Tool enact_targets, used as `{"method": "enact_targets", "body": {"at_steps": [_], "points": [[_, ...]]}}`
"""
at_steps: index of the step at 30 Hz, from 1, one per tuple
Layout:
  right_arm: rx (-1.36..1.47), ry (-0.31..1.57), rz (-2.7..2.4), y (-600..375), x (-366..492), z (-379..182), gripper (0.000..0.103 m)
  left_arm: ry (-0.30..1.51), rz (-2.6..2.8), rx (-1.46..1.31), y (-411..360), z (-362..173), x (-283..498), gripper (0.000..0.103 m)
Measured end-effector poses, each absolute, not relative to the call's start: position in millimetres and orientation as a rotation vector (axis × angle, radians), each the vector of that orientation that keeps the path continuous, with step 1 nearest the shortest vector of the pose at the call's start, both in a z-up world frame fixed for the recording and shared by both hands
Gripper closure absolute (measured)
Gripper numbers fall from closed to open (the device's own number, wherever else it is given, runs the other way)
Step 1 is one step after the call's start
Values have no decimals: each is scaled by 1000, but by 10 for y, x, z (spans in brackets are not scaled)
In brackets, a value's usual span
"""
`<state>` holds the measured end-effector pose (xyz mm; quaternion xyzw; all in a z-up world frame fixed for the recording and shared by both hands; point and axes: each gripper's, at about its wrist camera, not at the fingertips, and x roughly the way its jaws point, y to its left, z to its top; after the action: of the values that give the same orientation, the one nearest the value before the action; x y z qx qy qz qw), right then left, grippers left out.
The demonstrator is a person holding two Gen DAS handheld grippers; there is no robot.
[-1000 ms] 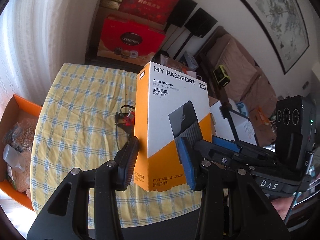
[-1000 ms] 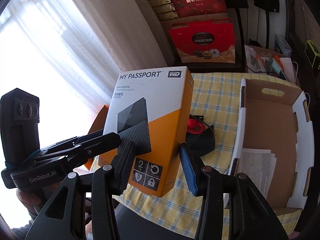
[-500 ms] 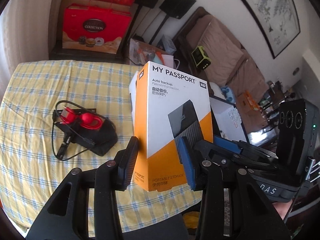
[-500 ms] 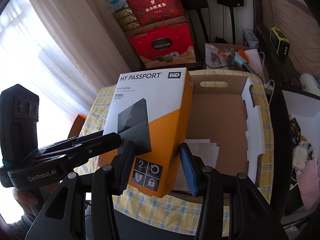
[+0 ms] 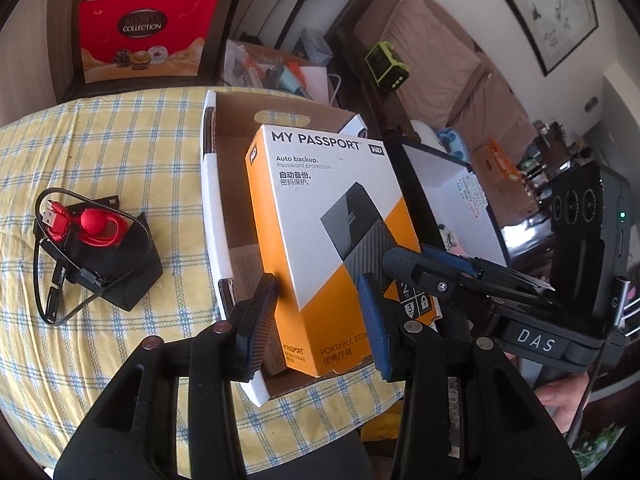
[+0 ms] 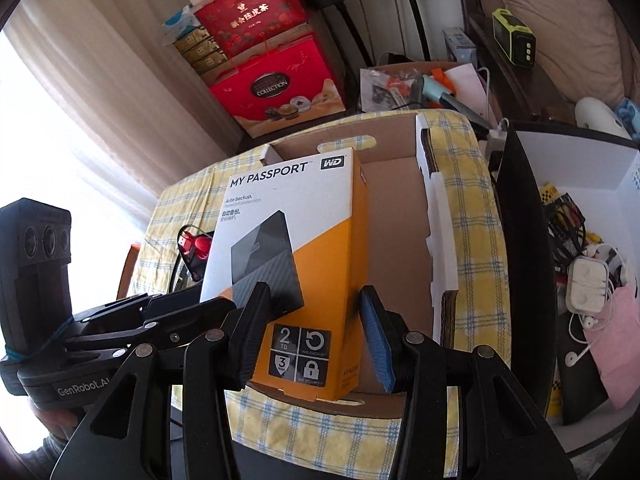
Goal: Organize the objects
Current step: 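Lower the MY PASSPORT box into the tray with the left tool while the right tool clamps the tray wall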
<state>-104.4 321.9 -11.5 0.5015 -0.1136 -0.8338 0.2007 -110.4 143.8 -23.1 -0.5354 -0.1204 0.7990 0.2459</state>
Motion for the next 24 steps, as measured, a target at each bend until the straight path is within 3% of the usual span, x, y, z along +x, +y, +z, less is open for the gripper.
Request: {"method": "enact_targets", "body": {"at_steps": [11,24], "points": [[1454,-429,-2259,3339,-1123,-487,56,-270,2164,-1537,1547,-442,-1101,64],[1496,-226,-2417,3422,-1068,-326,56,-247,2081,-1570,1880,-535,-1153,65]]}}
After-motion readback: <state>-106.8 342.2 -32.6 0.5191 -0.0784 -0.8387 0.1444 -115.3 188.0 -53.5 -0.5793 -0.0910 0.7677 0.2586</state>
